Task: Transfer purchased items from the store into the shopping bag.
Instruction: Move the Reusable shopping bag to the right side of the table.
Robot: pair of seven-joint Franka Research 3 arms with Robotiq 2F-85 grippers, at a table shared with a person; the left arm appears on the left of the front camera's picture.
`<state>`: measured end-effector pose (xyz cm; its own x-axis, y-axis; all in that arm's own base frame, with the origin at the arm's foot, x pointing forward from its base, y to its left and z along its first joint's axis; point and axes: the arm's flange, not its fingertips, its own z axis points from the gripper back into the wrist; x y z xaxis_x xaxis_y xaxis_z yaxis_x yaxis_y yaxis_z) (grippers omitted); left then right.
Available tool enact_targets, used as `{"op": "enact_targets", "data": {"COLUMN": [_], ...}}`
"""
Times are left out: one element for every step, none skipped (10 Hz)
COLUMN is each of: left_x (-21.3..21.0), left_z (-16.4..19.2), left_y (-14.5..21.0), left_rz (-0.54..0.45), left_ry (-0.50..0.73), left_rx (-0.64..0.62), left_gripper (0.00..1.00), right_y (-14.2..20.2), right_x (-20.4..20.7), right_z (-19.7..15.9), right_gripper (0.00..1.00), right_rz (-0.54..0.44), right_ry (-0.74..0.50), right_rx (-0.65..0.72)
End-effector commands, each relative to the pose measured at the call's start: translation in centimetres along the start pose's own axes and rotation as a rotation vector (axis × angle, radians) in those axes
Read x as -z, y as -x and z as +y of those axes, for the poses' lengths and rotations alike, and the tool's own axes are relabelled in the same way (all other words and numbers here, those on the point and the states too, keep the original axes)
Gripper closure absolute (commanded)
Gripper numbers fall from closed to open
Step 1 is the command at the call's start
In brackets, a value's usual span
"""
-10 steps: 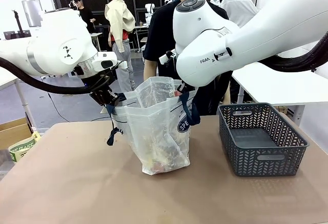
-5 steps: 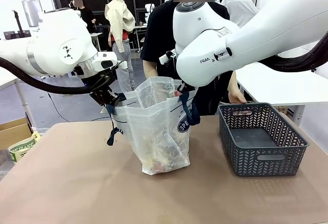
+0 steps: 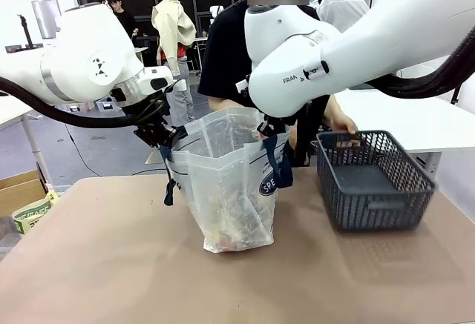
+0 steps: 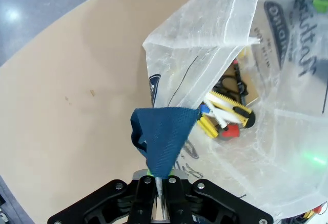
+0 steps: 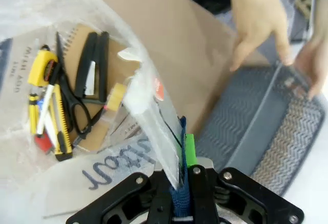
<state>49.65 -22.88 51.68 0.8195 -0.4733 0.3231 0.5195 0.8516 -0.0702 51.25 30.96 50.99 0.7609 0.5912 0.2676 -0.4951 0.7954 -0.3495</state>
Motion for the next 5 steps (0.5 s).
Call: {"op": "enact_targets", "data": {"left_x": [-1.2, -1.4, -1.3, -1.2, -1.0], "left_z": [-0.8, -1.3, -1.7, -2.0, -2.2], "left_y": [-1.2, -1.5, -1.7, -2.1, -2.6], "left_rz": [-0.017, -0.011, 0.006, 0.014, 0.02], "left_ry": [0.019, 0.039, 0.04, 0.052, 0.042], "left_rx": [-0.053, -0.066, -0.082, -0.09, -0.116], "left_gripper": [1.0, 1.0, 1.0, 1.0, 1.0], "right_y": [-2.4, -2.9, -3.4, -4.1, -4.3], "right_x": [-0.6, -0.7, -0.8, -0.9, -1.0], "right_z": [1.1, 1.4, 1.6, 2.0, 2.3], "right_gripper": [1.0, 1.0, 1.0, 1.0, 1.0], "right_rz": [0.049, 0.052, 0.039, 0.013, 0.005], "right_ry": [0.018, 0.019, 0.019, 0.015, -0.002], "right_rx": [0.103, 0.124, 0.141, 0.153, 0.154]}}
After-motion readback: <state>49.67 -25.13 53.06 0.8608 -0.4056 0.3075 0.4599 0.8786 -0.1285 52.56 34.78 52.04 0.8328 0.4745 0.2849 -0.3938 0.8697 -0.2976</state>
